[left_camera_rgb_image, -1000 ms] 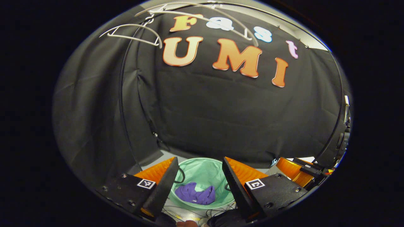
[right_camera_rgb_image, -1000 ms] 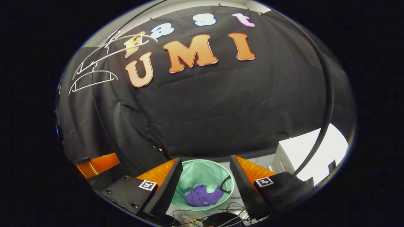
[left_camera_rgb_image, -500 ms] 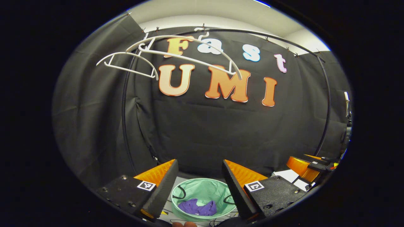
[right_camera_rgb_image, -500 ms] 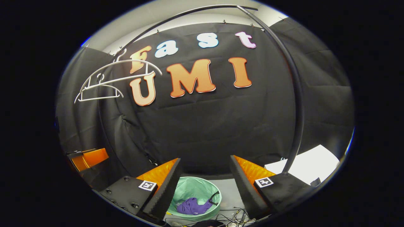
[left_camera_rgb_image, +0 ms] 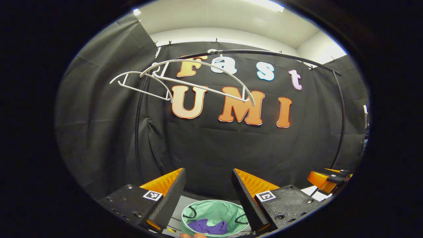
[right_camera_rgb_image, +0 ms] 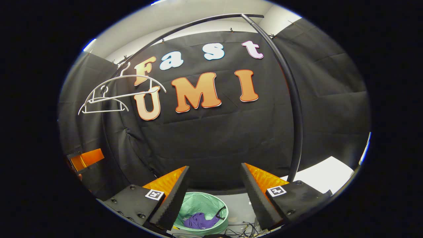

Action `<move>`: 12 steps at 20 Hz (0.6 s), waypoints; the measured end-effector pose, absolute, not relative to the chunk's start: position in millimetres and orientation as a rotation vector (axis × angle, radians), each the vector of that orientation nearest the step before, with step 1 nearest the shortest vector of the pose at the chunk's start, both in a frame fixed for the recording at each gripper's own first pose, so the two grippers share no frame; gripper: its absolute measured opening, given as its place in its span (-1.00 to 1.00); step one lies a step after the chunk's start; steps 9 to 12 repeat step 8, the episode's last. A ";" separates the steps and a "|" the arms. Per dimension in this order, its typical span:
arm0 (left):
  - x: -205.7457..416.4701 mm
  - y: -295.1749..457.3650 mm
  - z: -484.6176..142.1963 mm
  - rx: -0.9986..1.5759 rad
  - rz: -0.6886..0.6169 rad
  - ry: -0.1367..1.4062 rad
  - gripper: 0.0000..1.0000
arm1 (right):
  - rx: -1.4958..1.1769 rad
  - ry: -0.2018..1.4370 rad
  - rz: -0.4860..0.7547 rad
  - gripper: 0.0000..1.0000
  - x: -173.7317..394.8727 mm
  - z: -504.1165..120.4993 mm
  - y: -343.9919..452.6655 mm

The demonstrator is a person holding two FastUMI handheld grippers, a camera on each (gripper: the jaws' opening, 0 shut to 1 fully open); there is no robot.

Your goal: Grasp the clothes on the hanger with both hands and then place them into the laundry hamper below.

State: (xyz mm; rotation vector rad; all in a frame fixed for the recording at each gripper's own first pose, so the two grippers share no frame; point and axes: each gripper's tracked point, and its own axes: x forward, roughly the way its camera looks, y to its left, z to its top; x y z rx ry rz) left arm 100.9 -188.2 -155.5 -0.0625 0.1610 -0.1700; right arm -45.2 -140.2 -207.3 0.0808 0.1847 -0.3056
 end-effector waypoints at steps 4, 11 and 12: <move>103.1 -191.7 -154.2 -0.070 -0.174 0.169 0.66 | 0.087 0.184 -0.310 1.00 -40.2 -209.1 -144.3; 105.5 -191.1 -153.1 -0.061 -0.182 0.168 0.66 | 0.074 0.173 -0.314 0.95 -38.3 -207.0 -145.9; 105.5 -191.1 -153.1 -0.061 -0.182 0.168 0.66 | 0.074 0.173 -0.314 0.95 -38.3 -207.0 -145.9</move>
